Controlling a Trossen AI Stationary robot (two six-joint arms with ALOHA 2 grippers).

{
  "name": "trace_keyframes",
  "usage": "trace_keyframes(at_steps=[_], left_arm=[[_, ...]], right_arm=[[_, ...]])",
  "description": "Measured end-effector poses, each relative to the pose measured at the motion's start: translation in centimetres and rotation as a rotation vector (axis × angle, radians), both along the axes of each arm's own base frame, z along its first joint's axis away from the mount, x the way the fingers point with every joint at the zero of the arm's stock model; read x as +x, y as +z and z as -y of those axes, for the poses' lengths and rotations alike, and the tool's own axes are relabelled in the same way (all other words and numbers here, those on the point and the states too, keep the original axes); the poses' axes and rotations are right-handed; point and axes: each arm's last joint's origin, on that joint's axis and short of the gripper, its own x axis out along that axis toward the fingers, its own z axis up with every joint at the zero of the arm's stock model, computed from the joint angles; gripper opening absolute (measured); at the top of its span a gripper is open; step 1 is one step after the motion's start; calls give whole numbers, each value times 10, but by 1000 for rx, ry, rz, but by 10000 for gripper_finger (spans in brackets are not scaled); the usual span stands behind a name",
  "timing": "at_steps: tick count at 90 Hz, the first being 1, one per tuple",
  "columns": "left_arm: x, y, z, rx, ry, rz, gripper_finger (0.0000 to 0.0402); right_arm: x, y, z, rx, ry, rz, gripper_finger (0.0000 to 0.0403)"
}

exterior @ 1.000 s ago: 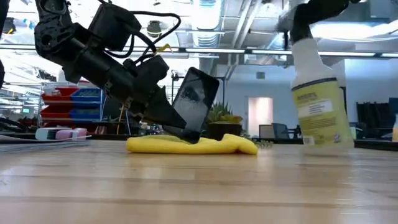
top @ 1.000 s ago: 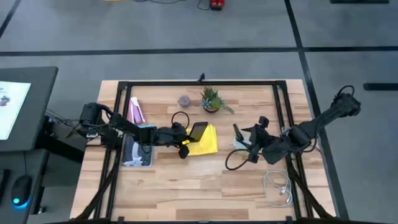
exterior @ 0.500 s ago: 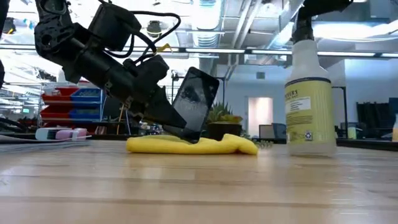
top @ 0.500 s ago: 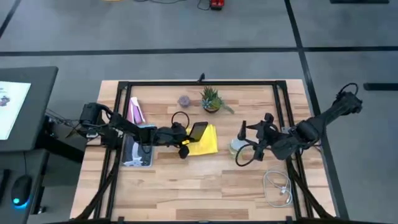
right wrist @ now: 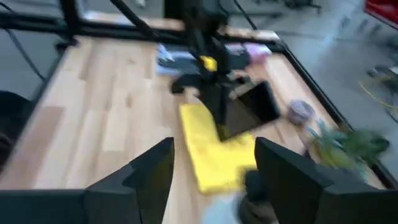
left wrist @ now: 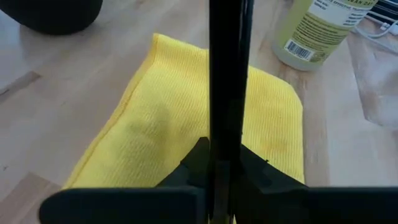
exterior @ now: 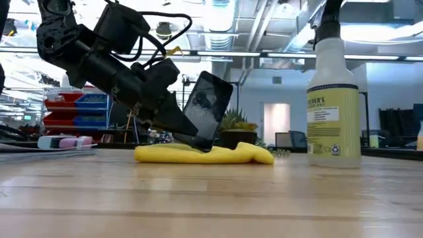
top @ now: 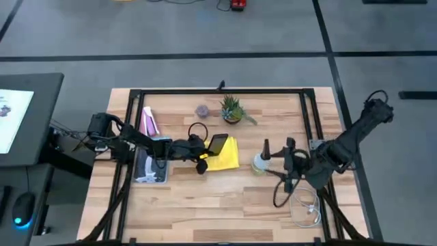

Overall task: Apply microfiber cloth
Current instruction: Wipe the cellphone with the microfiber cloth

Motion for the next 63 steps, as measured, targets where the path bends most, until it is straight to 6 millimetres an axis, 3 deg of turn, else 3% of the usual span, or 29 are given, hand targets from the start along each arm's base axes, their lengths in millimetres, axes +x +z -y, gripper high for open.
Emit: trace_keyframes(at_steps=[12,27,46,63], left_arm=[[0,0,0,-5,1,1,11],[0,0,0,-8,2,2,11],[0,0,0,-7,4,3,11],[0,0,0,-5,4,2,11]], right_arm=[[20,-19,-29,97,39,-9,181],[50,-81,-56,150,-135,-92,124],[71,-161,-58,166,-446,-119,46],[73,-197,-57,185,-572,-85,4]])
